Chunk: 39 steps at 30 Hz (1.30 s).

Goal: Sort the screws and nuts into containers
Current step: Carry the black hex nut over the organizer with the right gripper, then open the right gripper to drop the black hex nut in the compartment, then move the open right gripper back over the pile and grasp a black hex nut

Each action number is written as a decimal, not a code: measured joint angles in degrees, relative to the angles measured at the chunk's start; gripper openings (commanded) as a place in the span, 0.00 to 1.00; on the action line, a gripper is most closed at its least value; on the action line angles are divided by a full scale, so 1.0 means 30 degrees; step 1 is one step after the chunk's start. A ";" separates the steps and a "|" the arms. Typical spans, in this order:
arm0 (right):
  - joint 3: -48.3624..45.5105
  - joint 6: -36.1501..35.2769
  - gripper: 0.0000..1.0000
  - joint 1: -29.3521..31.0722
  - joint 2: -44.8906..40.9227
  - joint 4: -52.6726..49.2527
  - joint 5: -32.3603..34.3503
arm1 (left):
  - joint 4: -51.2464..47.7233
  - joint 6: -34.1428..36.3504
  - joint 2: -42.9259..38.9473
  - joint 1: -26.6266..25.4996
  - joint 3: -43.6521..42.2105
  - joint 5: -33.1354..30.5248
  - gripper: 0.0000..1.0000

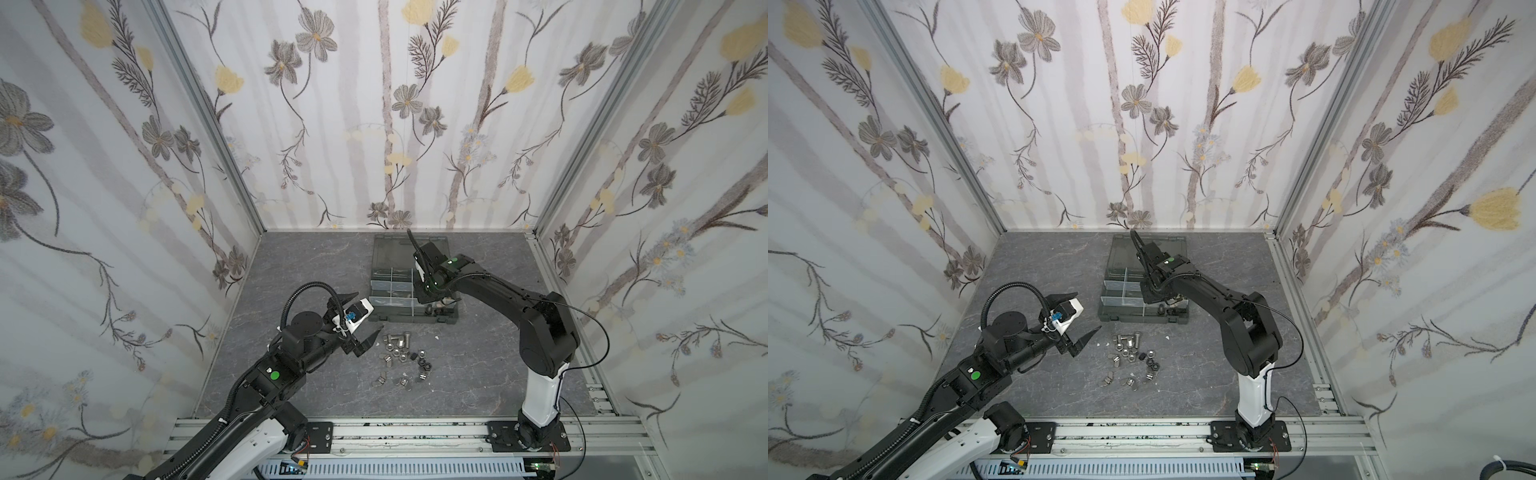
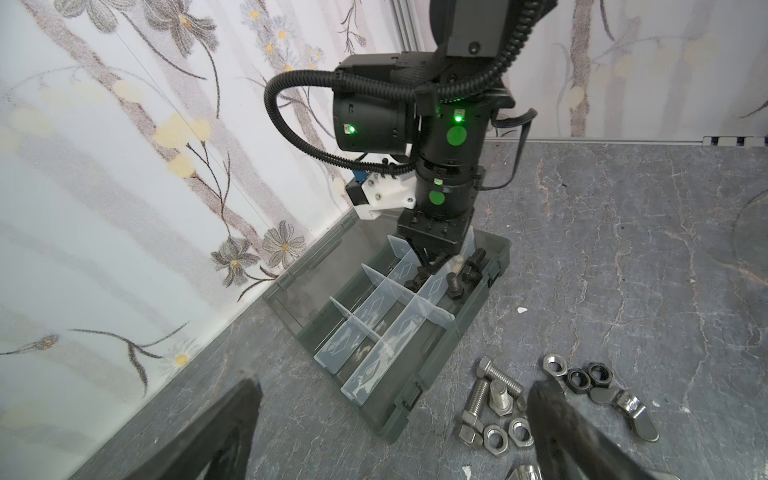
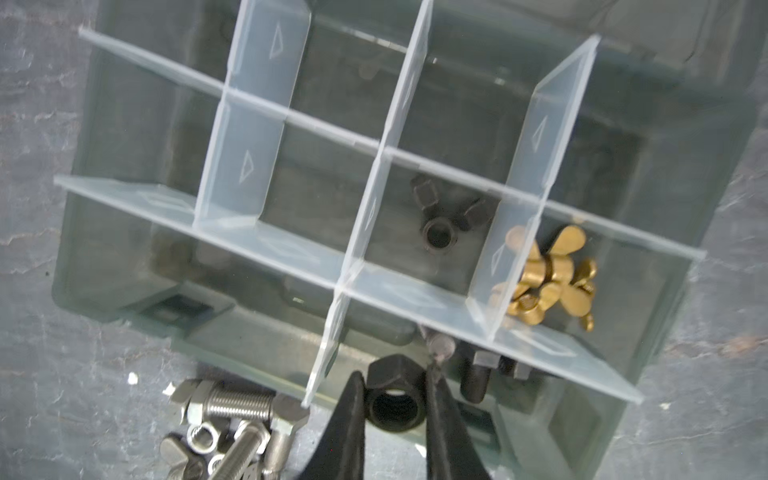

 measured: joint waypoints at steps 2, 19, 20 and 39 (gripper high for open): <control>0.1180 -0.0379 0.20 -0.0211 0.0823 -0.0182 0.0219 | 0.0000 0.0015 0.0007 0.0000 0.0000 0.0000 1.00; 0.3271 -0.2120 0.32 -0.0619 0.4131 -0.1107 0.0517 | -0.0124 0.0102 -0.0007 -0.0015 0.0073 -0.0291 1.00; 0.3271 -0.2135 0.32 -0.0619 0.4131 -0.1107 0.0510 | -0.0175 0.0124 -0.0029 -0.0015 0.0073 -0.0299 1.00; -0.5646 0.0583 0.35 0.1712 -0.5013 -0.1523 0.0364 | -0.0299 0.0525 -0.0444 -0.0044 -0.0124 -0.0510 1.00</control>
